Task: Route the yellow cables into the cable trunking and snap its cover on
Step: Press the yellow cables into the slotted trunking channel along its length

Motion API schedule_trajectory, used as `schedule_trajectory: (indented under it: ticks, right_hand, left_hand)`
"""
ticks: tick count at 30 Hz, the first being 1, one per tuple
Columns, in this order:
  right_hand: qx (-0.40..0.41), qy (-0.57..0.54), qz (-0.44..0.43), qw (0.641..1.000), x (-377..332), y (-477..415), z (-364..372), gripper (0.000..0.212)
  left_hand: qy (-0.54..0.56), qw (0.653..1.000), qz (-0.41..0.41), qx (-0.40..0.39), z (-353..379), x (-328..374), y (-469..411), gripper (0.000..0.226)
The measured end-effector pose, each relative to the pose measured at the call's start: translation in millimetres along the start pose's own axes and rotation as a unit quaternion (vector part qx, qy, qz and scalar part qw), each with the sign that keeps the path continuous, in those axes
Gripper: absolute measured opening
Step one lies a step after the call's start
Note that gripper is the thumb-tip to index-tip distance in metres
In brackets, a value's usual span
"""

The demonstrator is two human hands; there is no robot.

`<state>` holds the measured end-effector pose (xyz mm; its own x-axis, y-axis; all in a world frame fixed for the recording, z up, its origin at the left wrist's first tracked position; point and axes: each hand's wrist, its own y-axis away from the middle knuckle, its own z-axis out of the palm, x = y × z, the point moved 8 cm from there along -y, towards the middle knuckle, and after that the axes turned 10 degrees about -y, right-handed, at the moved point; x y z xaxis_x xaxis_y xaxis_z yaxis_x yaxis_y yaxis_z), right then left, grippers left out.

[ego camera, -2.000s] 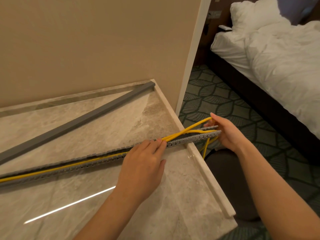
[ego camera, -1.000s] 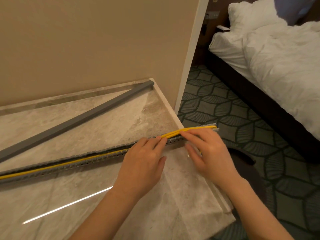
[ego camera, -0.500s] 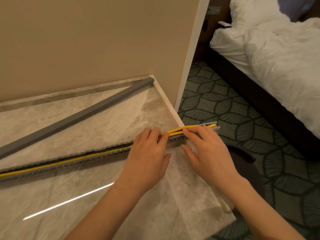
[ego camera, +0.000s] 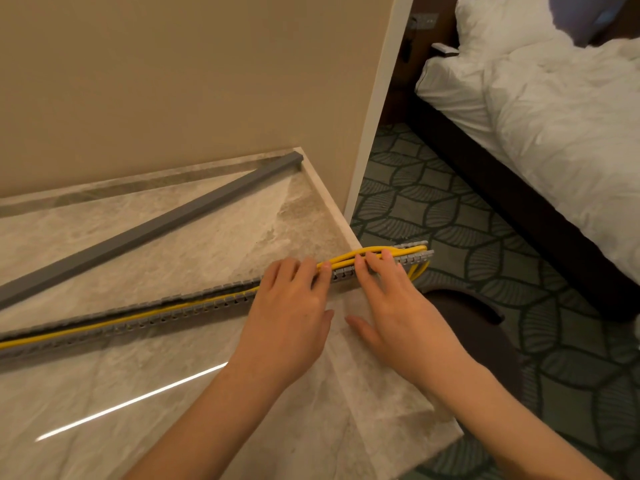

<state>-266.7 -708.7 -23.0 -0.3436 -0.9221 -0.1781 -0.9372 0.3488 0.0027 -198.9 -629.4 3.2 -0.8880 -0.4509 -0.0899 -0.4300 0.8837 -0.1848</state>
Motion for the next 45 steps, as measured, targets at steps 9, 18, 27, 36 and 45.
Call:
schedule_trajectory:
  ticks: [9,18,27,36,45]
  right_hand:
    - [0.108,-0.019,0.01,0.994,-7,-1,-26,0.051]
    - [0.167,-0.115,0.013,0.979,5,-7,-40,0.044]
    - [0.143,-0.067,0.019,0.987,-1,-6,-30,0.042]
    - [0.09,-0.03,0.0,0.995,-8,-17,-30,0.042]
    - [0.128,-0.126,0.001,0.984,31,-4,-42,0.037]
  left_hand:
    - [0.014,1.0,-0.024,-0.001,1,-4,-1,0.037]
    - [0.006,1.0,0.011,0.027,-1,-5,1,0.054]
    - [-0.008,0.999,-0.019,0.045,4,-3,-1,0.042]
    - [-0.002,0.998,-0.04,0.043,6,-8,1,0.045]
    - [0.034,0.995,-0.078,0.055,6,-10,5,0.044]
